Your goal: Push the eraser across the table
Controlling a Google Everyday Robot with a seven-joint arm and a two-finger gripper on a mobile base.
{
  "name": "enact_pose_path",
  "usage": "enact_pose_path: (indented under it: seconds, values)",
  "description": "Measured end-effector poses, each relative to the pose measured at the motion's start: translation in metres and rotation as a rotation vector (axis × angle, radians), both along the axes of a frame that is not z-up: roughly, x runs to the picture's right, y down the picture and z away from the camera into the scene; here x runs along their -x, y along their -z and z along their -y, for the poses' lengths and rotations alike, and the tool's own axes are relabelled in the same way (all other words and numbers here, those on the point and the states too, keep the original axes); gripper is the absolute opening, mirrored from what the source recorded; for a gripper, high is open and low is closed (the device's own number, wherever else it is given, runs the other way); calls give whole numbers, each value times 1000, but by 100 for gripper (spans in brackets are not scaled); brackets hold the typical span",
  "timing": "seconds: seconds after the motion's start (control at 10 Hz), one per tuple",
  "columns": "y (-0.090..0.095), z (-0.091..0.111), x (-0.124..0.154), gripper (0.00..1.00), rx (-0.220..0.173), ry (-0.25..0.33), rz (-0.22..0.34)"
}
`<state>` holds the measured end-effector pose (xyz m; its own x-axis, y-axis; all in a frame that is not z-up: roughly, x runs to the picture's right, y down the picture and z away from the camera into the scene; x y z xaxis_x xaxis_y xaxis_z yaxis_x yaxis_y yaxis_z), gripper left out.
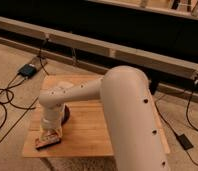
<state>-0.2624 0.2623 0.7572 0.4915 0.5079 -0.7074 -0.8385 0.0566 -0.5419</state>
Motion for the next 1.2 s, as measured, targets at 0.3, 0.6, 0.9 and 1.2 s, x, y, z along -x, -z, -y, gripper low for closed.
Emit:
enact_pose_path:
  seconds: [0.3,0.6,0.9,1.2]
  values:
    - [4,-4,9,65,9,7,23]
    - [11,-8,24,65,17,24,56]
    - [18,-13,38,65,27,47,87]
    - [23,-15,50,65,33,64,115]
